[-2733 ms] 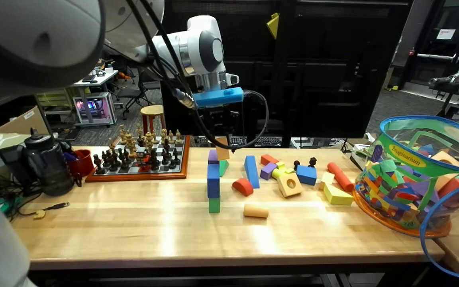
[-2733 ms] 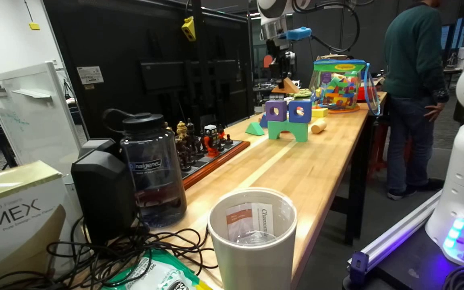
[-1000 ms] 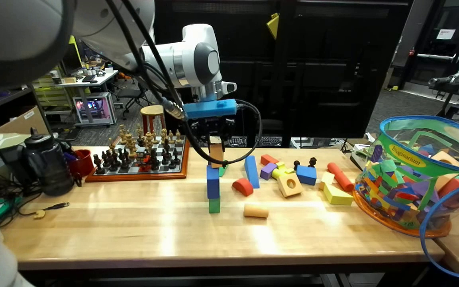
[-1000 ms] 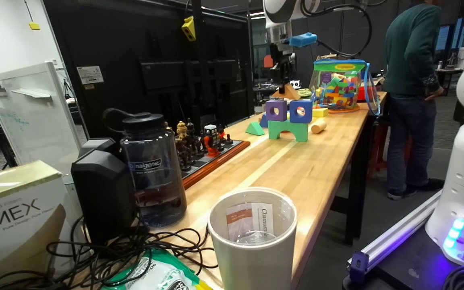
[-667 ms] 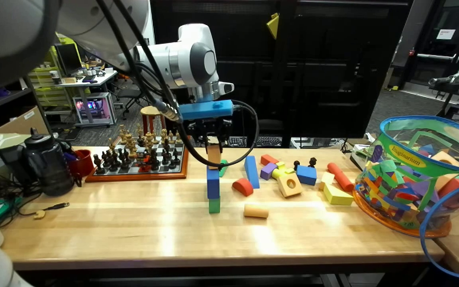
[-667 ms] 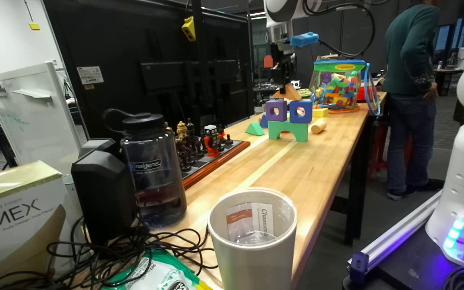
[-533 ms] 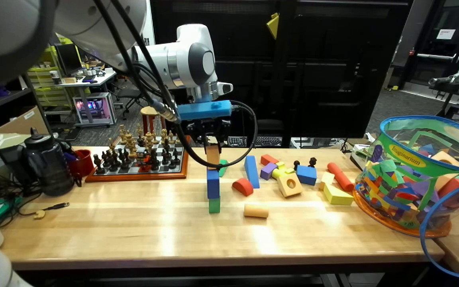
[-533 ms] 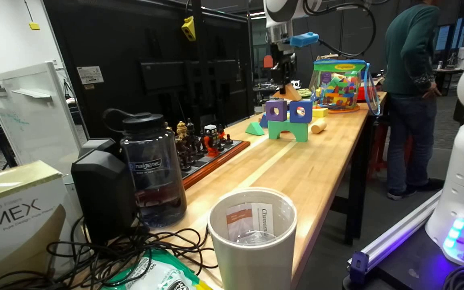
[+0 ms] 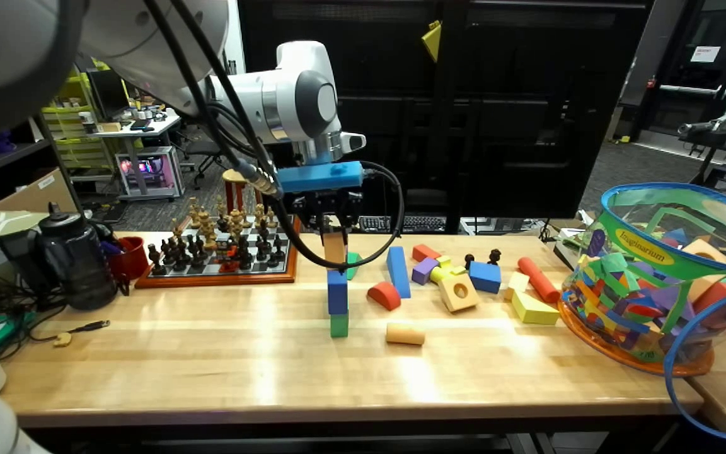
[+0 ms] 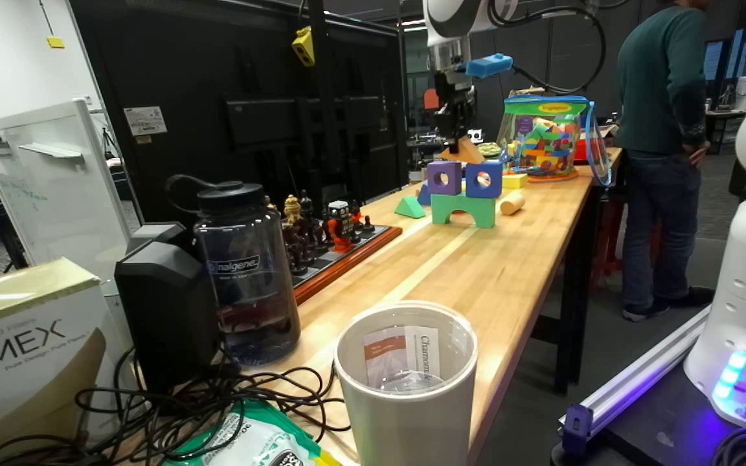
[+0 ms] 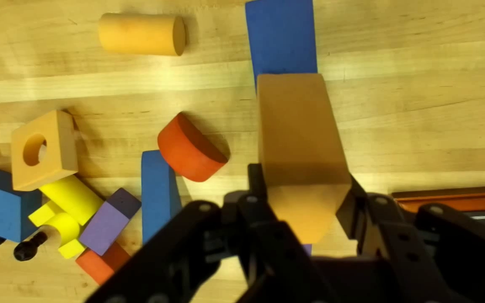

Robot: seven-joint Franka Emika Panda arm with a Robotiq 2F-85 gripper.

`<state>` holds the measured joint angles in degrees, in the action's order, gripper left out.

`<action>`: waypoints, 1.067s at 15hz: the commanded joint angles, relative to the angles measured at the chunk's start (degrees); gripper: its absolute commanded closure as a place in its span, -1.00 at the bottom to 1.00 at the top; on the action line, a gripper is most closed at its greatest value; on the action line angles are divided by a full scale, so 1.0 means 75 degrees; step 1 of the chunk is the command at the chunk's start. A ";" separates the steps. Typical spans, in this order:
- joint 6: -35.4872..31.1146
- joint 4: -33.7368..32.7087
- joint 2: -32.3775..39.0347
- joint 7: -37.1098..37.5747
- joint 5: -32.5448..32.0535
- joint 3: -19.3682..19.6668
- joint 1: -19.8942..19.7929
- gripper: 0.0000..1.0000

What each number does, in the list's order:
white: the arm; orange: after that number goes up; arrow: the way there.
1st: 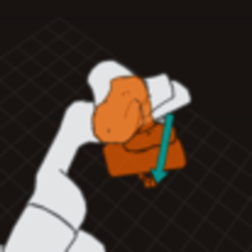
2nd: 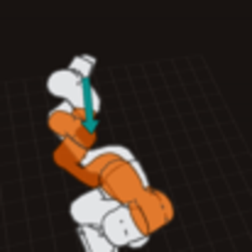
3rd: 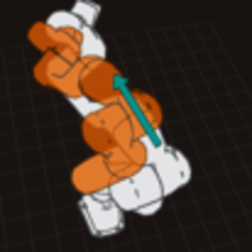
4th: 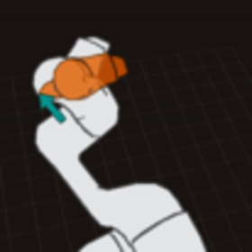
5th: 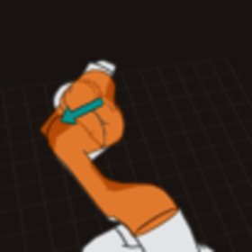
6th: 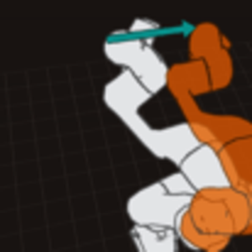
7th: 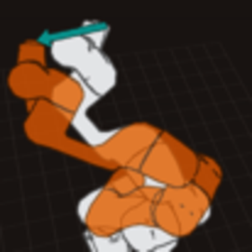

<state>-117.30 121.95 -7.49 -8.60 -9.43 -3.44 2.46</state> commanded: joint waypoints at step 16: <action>-0.0102 0.0028 -0.0053 -0.0052 0.0111 0.0117 0.0013 -0.98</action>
<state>-117.76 121.96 -7.15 -8.61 -9.41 -2.83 2.39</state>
